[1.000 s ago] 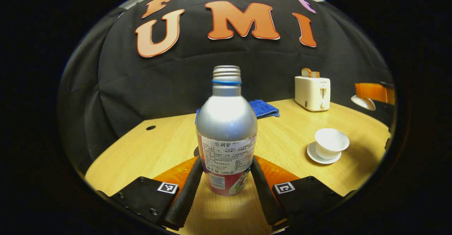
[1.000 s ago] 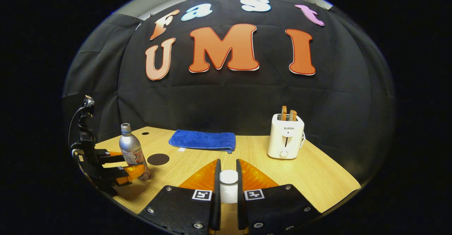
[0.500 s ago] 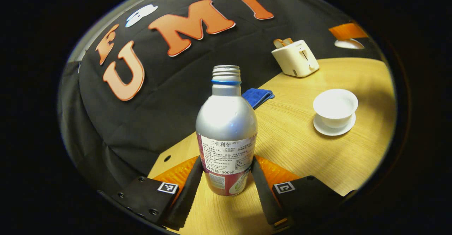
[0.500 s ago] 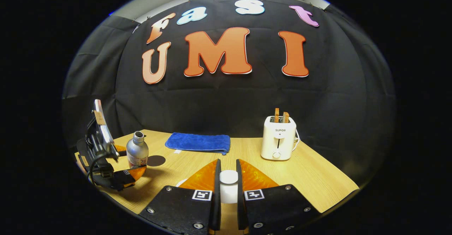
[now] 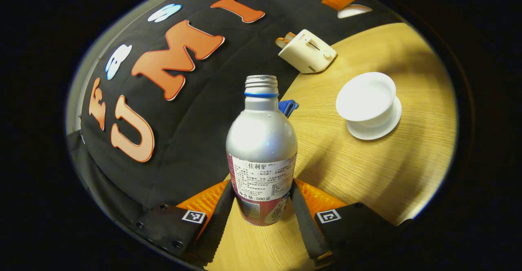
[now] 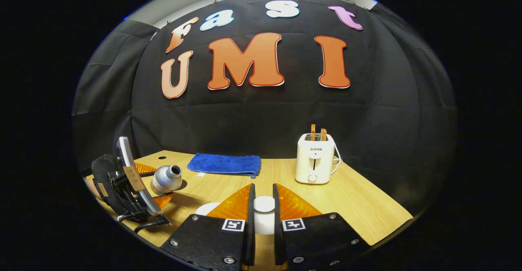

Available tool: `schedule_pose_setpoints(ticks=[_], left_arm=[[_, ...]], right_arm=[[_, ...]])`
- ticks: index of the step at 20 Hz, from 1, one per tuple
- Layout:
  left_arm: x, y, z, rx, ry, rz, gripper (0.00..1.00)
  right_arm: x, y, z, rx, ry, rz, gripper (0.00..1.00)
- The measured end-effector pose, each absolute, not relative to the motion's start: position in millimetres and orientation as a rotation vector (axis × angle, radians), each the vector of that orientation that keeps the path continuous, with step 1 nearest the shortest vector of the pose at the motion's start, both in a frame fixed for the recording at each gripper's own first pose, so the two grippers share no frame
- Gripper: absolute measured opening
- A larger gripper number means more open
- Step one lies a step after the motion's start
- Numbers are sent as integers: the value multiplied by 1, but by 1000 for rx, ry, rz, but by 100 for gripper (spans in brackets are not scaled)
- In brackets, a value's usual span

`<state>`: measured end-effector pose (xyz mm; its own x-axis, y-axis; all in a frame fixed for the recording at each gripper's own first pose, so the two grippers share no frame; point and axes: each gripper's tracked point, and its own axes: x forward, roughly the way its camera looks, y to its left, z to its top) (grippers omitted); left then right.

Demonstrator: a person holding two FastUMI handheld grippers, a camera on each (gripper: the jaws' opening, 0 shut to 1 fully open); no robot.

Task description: Open the teacup lid with one hand, grasp the water bottle and pour water into the teacup with the other hand; after pouring, place the water bottle on the coaster and then close the teacup lid.

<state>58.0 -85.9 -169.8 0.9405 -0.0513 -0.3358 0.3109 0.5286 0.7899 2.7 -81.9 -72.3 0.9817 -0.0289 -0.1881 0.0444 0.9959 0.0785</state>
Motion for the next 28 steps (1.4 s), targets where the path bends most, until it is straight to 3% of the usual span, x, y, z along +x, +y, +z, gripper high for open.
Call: schedule_pose_setpoints(ticks=[28], left_arm=[[66,-95,-144,1691,139,-352,82]], right_arm=[[-16,-103,-80,107,192,-47,19]])
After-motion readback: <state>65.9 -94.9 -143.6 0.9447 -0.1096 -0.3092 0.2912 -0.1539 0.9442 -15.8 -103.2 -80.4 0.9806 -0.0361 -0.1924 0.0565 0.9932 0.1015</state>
